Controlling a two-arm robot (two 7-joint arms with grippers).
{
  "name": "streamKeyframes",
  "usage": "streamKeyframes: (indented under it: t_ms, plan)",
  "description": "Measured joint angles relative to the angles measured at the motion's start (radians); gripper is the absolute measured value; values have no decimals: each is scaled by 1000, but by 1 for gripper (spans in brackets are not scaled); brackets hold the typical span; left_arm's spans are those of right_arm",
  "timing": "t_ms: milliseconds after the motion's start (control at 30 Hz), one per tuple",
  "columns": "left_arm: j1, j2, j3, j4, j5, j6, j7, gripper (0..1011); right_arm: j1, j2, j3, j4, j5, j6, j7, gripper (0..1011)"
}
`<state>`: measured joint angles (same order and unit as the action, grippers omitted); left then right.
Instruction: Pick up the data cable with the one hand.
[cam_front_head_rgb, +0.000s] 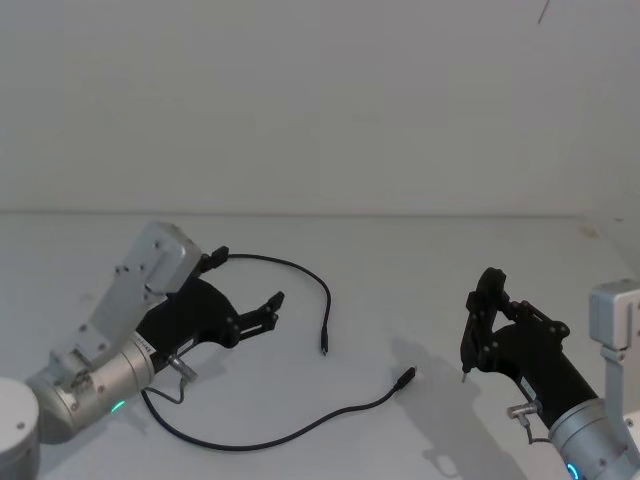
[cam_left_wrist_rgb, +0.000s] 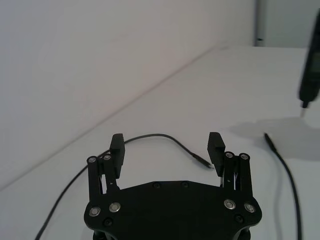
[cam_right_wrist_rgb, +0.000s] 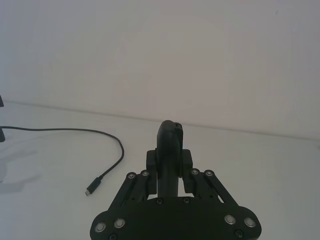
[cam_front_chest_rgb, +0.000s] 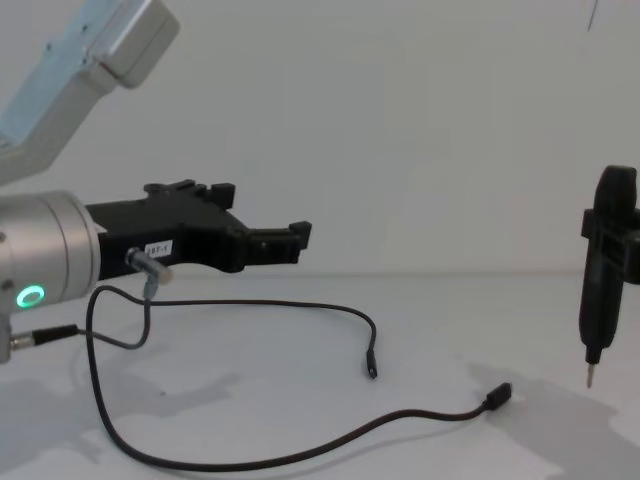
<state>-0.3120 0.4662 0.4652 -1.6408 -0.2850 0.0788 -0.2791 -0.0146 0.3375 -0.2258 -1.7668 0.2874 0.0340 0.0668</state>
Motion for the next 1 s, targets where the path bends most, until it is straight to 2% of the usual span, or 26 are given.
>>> streamKeyframes:
  t_ms: [167, 200, 333, 367, 467, 700, 800, 833, 1000]
  plan:
    - [-35, 27, 8, -4, -33, 50, -90, 1001, 0, 0, 0, 0, 0, 0, 0, 279]
    - [-54, 38, 15, -4, -47, 75, -128, 1001, 0, 0, 0, 0, 0, 0, 0, 279]
    - [-96, 60, 33, -1, -73, 135, -206, 1001, 0, 0, 0, 0, 0, 0, 0, 279]
    - [-96, 60, 33, -1, -73, 135, -206, 1001, 0, 0, 0, 0, 0, 0, 0, 279]
    - [-135, 73, 55, 7, -90, 196, -269, 1001, 0, 0, 0, 0, 0, 0, 0, 279]
    - [-200, 84, 98, 24, -109, 291, -356, 1001, 0, 0, 0, 0, 0, 0, 0, 279]
    - [-238, 84, 128, 39, -116, 354, -398, 1001, 0, 0, 0, 0, 0, 0, 0, 279]
    - [-238, 84, 128, 39, -116, 354, -398, 1001, 0, 0, 0, 0, 0, 0, 0, 279]
    - [-285, 70, 173, 62, -119, 445, -435, 1001, 0, 0, 0, 0, 0, 0, 0, 279]
